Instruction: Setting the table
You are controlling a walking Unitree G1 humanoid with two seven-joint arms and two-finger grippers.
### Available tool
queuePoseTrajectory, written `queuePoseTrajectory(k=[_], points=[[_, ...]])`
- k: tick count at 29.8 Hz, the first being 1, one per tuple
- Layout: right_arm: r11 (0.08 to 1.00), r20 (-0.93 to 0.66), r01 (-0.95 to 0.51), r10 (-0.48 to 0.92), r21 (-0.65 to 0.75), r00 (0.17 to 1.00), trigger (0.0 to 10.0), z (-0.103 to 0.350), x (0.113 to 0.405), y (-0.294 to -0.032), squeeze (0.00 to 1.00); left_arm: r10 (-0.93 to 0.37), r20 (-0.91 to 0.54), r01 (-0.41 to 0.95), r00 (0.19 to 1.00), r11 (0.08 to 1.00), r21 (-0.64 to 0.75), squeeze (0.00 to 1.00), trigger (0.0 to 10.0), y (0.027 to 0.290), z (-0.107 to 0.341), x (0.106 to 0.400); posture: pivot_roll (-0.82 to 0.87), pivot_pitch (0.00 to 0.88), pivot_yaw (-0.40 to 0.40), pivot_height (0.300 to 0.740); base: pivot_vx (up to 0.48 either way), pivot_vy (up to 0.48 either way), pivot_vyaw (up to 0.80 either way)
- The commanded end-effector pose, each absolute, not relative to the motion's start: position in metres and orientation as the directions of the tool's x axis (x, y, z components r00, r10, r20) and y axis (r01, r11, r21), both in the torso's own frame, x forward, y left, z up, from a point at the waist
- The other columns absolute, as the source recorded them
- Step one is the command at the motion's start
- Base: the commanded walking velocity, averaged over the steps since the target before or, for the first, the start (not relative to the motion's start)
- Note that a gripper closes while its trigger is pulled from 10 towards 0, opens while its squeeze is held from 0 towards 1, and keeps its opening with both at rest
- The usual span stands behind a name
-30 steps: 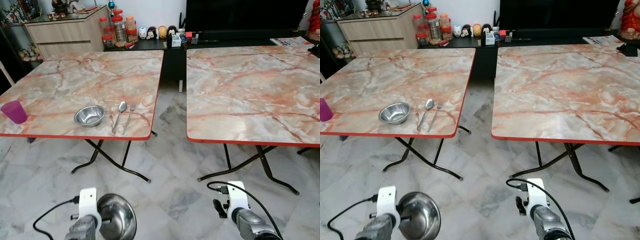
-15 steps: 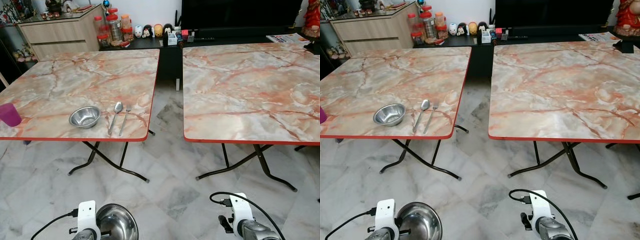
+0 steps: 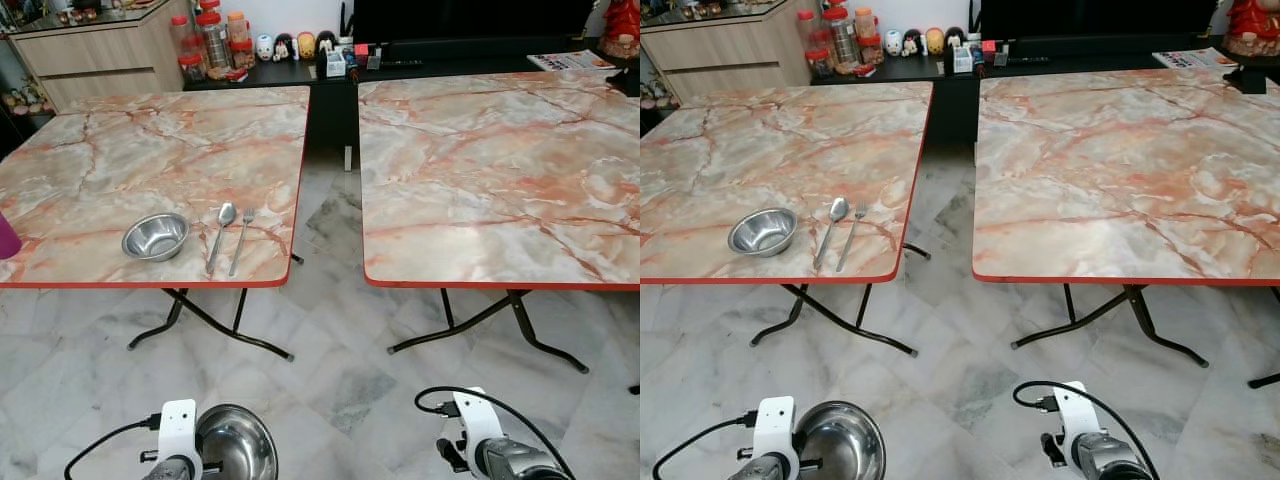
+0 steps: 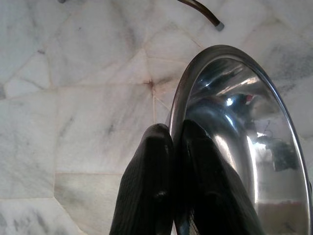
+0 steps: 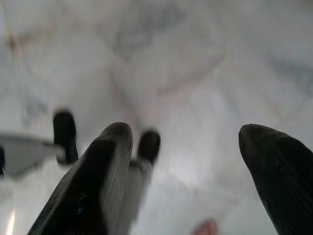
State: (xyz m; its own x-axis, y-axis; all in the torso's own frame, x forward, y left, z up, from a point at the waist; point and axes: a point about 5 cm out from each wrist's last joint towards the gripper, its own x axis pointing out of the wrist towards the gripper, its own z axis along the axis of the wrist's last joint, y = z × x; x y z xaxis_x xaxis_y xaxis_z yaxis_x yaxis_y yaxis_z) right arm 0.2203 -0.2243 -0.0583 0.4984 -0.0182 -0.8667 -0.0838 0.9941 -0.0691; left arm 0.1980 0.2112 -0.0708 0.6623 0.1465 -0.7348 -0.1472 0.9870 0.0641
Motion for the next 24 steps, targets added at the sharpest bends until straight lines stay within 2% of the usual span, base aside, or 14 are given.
queuePoseTrajectory(k=[1,3,7,13,19,21,22,24], points=[[0.994,-0.832,-0.075,-0.02,-0.074,0.554,10.0,-0.054,0.228,-0.222,0.0,0.157,-0.794,-0.141,0.588,0.986,0.091,0.0,10.0,0.218,-0.082,0.176,-0.09,0.058,0.076,0.74,0.0,0.0,0.0],[0.992,-0.792,-0.075,-0.037,-0.104,0.609,10.0,-0.05,0.234,-0.221,0.0,0.163,-0.782,-0.15,0.602,0.985,0.09,0.0,10.0,0.222,-0.077,0.183,-0.11,0.064,0.08,0.74,0.0,0.0,0.0],[0.991,-0.768,-0.061,-0.051,-0.116,0.638,10.0,-0.048,0.236,-0.221,0.0,0.164,-0.778,-0.146,0.607,0.985,0.094,0.0,10.0,0.224,-0.075,0.188,-0.12,0.069,0.085,0.74,0.0,0.0,0.0],[0.99,-0.623,0.007,-0.095,-0.142,0.777,10.0,-0.038,0.245,-0.221,0.0,0.165,-0.756,-0.15,0.633,0.985,0.089,0.0,10.0,0.226,-0.07,0.196,-0.12,0.079,0.084,0.74,0.0,0.0,0.0],[0.987,-0.547,0.007,-0.095,-0.16,0.832,10.0,-0.031,0.247,-0.223,0.0,0.161,-0.75,-0.143,0.642,0.986,0.089,0.0,10.0,0.225,-0.069,0.198,-0.15,0.094,0.086,0.74,0.0,0.0,0.0],[0.979,-0.379,0.006,-0.085,-0.204,0.921,10.0,-0.002,0.221,-0.236,0.0,0.152,-0.746,-0.13,0.649,0.988,0.089,0.0,10.0,0.221,-0.069,0.2,-0.15,0.101,0.088,0.74,0.0,0.0,0.0],[0.979,-0.379,0.006,-0.085,-0.204,0.921,10.0,-0.002,0.221,-0.236,0.0,0.152,-0.746,-0.13,0.649,0.988,0.089,0.0,10.0,0.221,-0.069,0.2,-0.15,0.101,0.088,0.74,0.0,0.0,0.0],[0.977,-0.277,0.076,-0.131,-0.2,0.952,10.0,0.019,0.193,-0.237,0.0,0.146,-0.737,-0.12,0.66,0.989,0.088,0.0,10.0,0.218,-0.068,0.202,-0.15,0.108,0.086,0.74,0.0,0.0,0.0]])
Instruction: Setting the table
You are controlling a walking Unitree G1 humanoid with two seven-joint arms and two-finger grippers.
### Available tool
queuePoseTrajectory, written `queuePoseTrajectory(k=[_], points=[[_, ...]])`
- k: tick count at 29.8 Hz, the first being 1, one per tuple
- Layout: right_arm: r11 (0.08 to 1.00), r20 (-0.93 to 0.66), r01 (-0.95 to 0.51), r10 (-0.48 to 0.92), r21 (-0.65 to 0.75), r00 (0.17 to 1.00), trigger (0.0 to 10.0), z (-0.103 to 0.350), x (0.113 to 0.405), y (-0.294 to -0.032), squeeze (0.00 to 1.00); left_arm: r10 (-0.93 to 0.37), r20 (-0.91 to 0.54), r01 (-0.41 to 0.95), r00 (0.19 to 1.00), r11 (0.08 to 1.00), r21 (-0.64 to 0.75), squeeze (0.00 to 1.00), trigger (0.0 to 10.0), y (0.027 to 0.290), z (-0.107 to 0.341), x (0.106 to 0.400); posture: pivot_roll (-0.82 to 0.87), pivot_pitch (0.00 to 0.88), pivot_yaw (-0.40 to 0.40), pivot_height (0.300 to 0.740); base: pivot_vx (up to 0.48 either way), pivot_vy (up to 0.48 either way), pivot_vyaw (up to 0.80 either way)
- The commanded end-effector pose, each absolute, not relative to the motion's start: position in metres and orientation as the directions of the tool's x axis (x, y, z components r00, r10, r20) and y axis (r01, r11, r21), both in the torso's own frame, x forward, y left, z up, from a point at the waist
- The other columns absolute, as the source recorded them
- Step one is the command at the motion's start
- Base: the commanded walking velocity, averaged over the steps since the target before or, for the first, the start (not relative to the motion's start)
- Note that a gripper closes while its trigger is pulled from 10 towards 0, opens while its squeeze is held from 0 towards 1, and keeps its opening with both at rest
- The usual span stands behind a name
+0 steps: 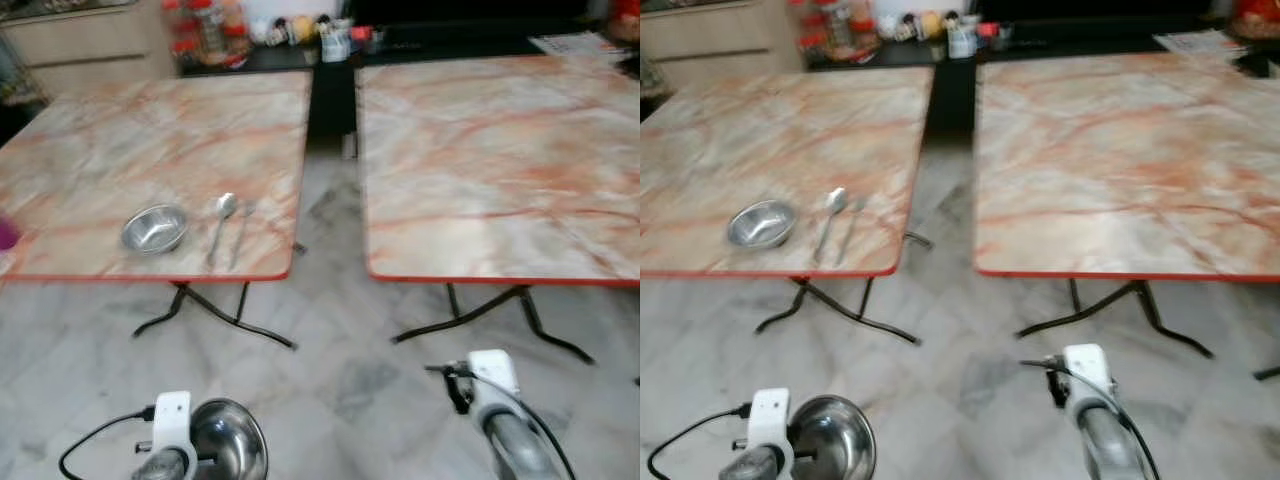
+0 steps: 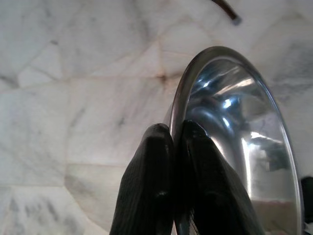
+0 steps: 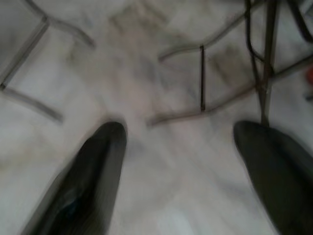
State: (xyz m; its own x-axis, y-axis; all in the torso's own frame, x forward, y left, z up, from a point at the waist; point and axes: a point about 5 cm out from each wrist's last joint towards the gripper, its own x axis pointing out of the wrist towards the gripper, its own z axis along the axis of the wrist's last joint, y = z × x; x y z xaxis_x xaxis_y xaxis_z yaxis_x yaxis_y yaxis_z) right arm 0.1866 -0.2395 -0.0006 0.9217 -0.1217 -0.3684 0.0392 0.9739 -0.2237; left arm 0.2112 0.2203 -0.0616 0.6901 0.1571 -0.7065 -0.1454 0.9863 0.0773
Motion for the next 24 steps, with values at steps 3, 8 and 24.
queuePoseTrajectory(k=[3,8,24], points=[[0.977,-0.282,0.091,-0.144,-0.194,0.949,10.0,0.017,0.174,-0.238,0.0,0.144,-0.732,-0.116,0.666,0.989,0.089,0.0,10.0,0.217,-0.068,0.203,-0.15,0.113,0.084,0.74,0.0,0.0,0.0],[0.98,-0.352,0.065,-0.128,-0.187,0.927,10.0,0.02,0.163,-0.235,0.0,0.146,-0.728,-0.114,0.67,0.989,0.093,0.0,10.0,0.218,-0.067,0.204,-0.15,0.113,0.076,0.74,0.0,0.0,0.0],[0.841,-0.614,-0.32,-0.018,-0.436,0.789,10.0,-0.063,-0.042,-0.027,0.0,0.146,-0.719,-0.097,0.68,0.989,0.109,0.0,10.0,0.217,-0.061,0.214,-0.13,0.102,0.071,0.74,0.0,0.0,0.0]])
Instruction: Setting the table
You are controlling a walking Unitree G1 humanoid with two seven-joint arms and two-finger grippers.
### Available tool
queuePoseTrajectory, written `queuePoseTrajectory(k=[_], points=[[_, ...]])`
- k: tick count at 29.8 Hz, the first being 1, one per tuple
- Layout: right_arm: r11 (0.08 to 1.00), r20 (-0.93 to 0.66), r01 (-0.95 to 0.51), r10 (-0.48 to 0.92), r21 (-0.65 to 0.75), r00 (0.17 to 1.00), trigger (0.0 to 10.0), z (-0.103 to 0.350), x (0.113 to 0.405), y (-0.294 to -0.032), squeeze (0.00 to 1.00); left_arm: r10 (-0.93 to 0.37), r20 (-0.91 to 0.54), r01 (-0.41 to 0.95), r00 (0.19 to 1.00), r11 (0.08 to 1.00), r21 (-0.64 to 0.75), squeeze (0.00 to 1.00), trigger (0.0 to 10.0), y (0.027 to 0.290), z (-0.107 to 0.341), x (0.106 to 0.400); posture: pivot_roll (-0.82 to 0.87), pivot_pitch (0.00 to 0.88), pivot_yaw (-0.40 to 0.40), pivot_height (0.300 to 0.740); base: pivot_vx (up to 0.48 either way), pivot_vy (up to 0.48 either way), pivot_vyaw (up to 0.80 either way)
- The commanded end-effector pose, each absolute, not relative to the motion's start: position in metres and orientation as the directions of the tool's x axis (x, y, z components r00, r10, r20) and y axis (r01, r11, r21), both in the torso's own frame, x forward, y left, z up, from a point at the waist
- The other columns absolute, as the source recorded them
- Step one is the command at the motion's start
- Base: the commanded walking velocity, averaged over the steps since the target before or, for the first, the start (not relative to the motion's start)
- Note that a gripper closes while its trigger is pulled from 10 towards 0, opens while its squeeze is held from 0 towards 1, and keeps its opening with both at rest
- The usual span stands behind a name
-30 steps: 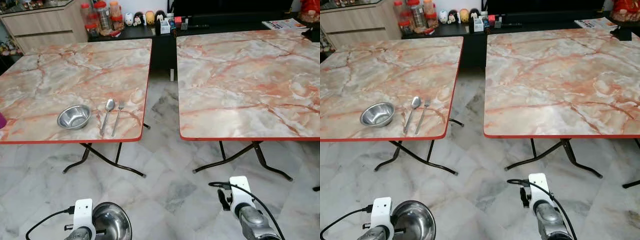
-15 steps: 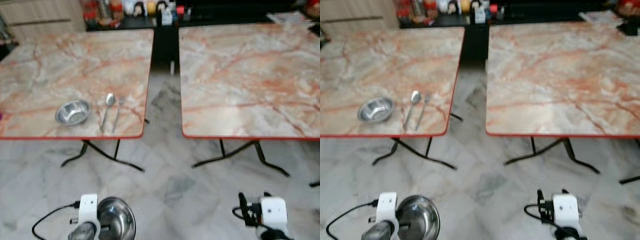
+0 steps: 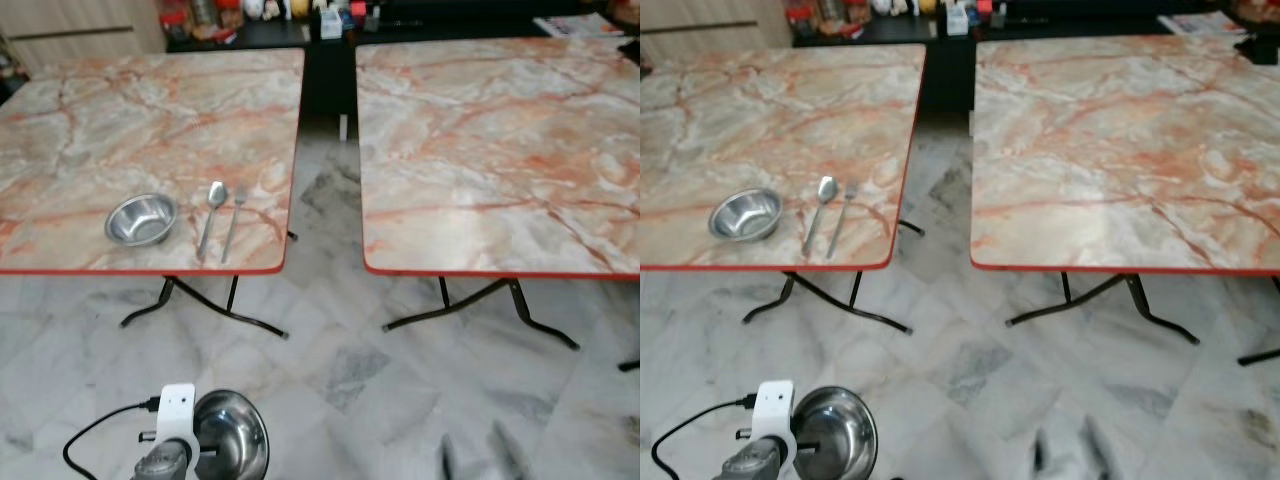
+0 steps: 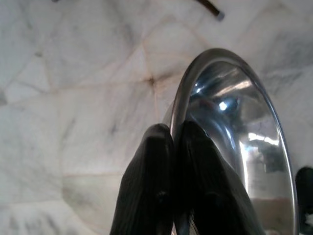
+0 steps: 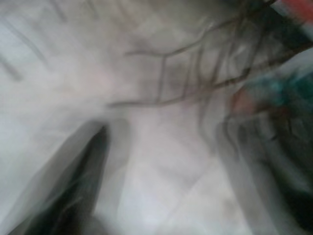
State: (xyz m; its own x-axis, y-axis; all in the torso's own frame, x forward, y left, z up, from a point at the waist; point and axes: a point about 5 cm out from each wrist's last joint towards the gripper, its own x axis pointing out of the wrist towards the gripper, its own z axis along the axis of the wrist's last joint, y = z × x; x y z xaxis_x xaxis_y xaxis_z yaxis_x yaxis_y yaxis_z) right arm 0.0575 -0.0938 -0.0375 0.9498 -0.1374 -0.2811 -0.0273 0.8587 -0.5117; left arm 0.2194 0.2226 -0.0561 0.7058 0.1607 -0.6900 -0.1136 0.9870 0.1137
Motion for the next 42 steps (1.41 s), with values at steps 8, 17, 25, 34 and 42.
queuePoseTrajectory(k=[8,17,25,34,42], points=[[0.67,-0.877,-0.741,0.375,0.034,0.299,10.0,0.001,-0.159,0.094,0.0,0.144,-0.717,-0.09,0.681,0.989,0.113,0.0,10.0,0.217,-0.06,0.216,-0.14,0.099,0.08,0.74,0.0,0.0,0.0],[0.856,-0.17,0.39,-0.464,-0.34,0.87,10.0,0.031,0.182,-0.258,0.0,0.139,-0.712,-0.105,0.688,0.99,0.091,0.0,10.0,0.218,-0.061,0.214,-0.13,0.093,0.102,0.74,0.0,0.0,0.0],[0.837,0.05,0.49,-0.494,-0.241,0.868,10.0,0.12,0.298,-0.312,0.0,0.147,-0.713,-0.122,0.686,0.989,0.086,0.0,10.0,0.221,-0.061,0.213,-0.11,0.085,0.097,0.74,0.0,0.0,0.0],[0.974,-0.404,0.216,-0.224,-0.065,0.887,10.0,0.062,0.327,-0.267,0.0,0.161,-0.712,-0.144,0.683,0.986,0.085,0.0,10.0,0.226,-0.061,0.211,-0.06,0.072,0.097,0.74,0.0,0.0,0.0],[0.987,-0.699,0.158,-0.102,0.015,0.708,10.0,-0.021,0.272,-0.225,0.0,0.179,-0.709,-0.179,0.682,0.981,0.075,0.0,10.0,0.228,-0.061,0.211,-0.06,0.065,0.096,0.74,0.0,0.0,0.0]])
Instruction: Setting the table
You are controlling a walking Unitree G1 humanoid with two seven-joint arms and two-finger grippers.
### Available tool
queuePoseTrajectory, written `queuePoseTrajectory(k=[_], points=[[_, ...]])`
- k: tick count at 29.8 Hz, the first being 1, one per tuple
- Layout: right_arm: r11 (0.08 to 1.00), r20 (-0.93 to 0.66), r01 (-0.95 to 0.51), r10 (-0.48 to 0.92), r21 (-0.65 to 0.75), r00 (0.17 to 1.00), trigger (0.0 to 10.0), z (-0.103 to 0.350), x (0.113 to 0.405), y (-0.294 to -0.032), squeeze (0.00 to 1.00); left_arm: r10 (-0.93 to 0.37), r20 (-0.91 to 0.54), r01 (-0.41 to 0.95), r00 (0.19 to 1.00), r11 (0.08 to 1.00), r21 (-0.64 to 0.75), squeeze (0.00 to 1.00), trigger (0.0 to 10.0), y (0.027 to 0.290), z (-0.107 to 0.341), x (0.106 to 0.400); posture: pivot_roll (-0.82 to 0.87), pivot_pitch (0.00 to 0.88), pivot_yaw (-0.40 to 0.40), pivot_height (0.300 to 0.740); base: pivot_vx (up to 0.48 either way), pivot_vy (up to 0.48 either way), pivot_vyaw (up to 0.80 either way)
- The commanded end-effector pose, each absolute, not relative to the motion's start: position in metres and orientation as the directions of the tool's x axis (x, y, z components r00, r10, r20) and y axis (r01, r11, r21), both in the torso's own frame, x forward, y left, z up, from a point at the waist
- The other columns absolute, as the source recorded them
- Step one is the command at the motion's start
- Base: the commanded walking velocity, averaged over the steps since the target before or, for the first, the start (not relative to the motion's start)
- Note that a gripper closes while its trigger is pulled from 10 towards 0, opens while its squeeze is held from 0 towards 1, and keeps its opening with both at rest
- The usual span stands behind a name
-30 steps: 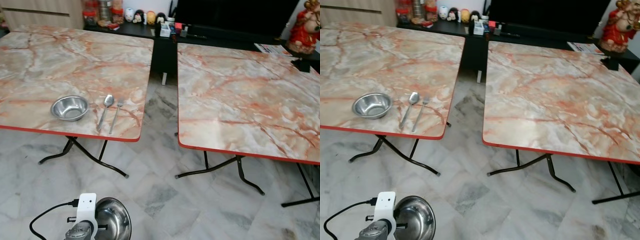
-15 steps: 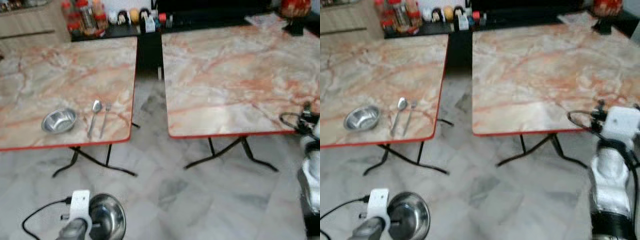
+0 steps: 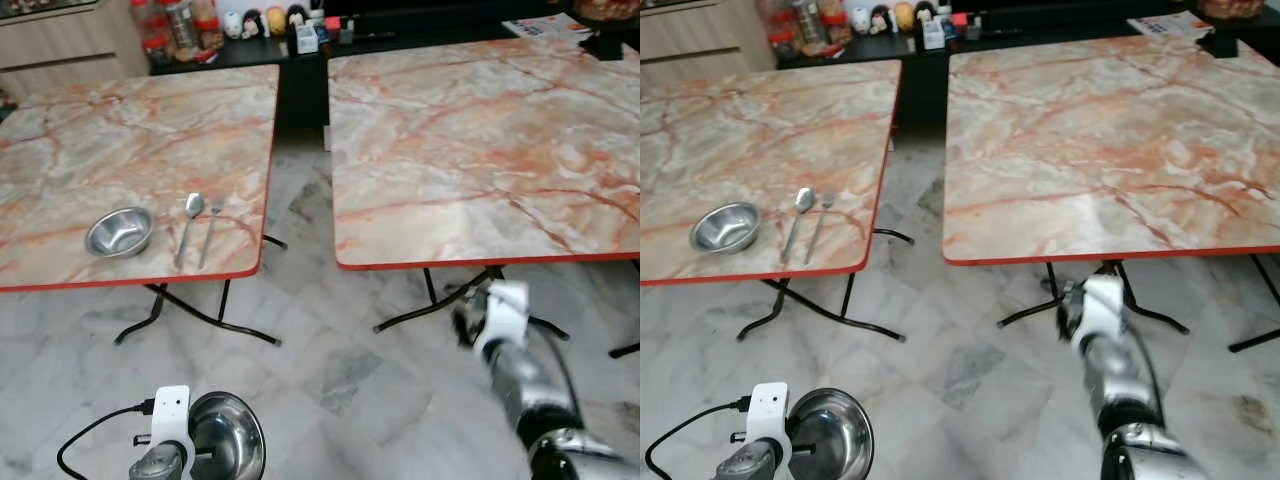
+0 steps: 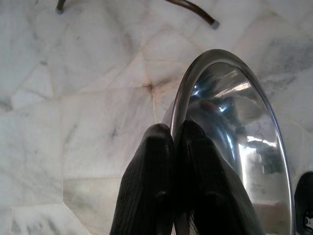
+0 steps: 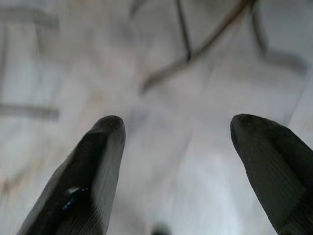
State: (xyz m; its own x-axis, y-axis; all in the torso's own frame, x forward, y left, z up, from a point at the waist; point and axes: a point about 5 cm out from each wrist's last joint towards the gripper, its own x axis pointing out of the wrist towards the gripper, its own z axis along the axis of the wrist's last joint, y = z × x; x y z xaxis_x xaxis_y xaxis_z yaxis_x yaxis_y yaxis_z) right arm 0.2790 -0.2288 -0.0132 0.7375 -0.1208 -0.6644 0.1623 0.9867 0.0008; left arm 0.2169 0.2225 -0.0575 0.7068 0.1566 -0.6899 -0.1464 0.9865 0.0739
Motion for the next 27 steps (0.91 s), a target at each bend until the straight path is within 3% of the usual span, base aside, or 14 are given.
queuePoseTrajectory(k=[1,5,19,27], points=[[0.987,-0.699,0.158,-0.102,0.015,0.708,10.0,-0.021,0.272,-0.225,0.0,0.179,-0.709,-0.179,0.682,0.981,0.075,0.0,10.0,0.228,-0.061,0.211,-0.06,0.065,0.096,0.74,0.0,0.0,0.0],[0.994,-0.77,0.104,-0.053,0.018,0.635,10.0,-0.043,0.248,-0.213,0.0,0.189,-0.709,-0.22,0.68,0.974,0.049,0.0,10.0,0.231,-0.06,0.21,-0.06,0.064,0.088,0.74,0.0,0.0,0.0],[0.997,-0.823,-0.043,-0.029,-0.064,0.567,10.0,-0.058,0.225,-0.214,0.0,0.187,-0.733,-0.22,0.654,0.974,0.052,0.0,10.0,0.242,-0.068,0.189,-0.06,0.067,0.088,0.74,0.0,0.0,0.0],[0.998,-0.785,-0.059,0.013,-0.031,0.619,10.0,-0.046,0.244,-0.212,0.0,0.178,-0.739,-0.23,0.65,0.973,0.032,0.0,10.0,0.228,-0.073,0.187,-0.05,0.061,0.074,0.74,0.0,0.0,0.0]])
